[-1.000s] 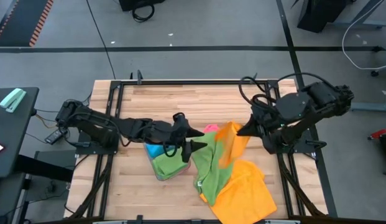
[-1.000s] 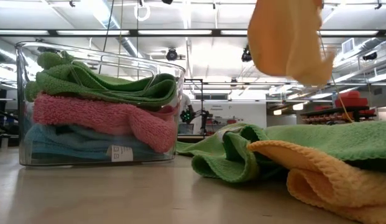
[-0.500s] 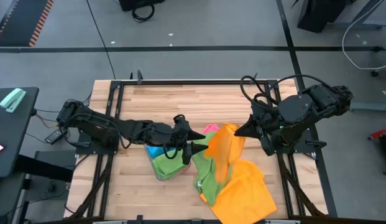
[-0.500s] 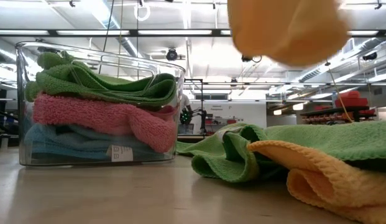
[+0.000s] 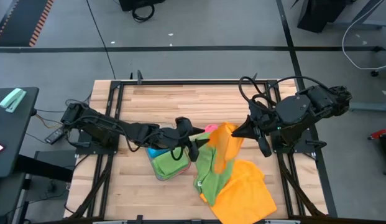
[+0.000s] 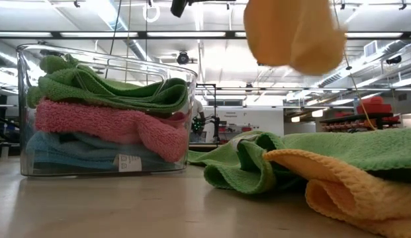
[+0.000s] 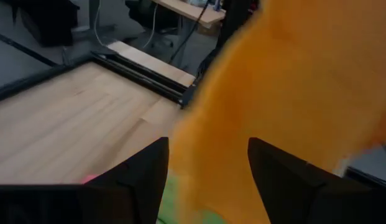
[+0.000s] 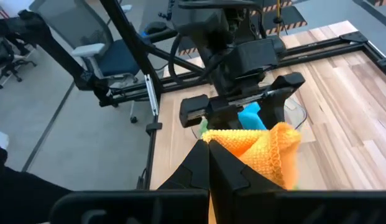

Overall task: Fold microfiber towels
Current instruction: Fold the left yellow towel

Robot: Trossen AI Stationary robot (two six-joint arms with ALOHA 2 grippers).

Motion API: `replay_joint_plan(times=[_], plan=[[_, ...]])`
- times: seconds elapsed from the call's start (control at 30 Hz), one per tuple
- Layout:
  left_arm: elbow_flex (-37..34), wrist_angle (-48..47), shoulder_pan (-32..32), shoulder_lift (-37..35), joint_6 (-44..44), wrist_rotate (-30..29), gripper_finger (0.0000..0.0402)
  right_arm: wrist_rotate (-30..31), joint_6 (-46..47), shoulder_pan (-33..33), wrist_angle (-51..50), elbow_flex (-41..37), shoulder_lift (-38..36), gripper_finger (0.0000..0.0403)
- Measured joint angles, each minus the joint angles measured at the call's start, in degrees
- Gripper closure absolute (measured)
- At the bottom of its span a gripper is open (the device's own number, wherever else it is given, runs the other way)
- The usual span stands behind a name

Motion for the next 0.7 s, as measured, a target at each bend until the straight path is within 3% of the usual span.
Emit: replay_joint_plan(times=[0.3, 0.7], plan=[[0.1, 1.0, -0.2, 1.7, -2.2, 3.9, 0.0178, 1.5, 0.2, 0.0, 2.0, 0.0, 0.1, 0.04], [0.0, 1.9, -0.2, 1.8, -0.1, 4.0, 0.0208, 1.5, 0.4, 0.0, 2.5, 0.0, 0.1, 0.04]])
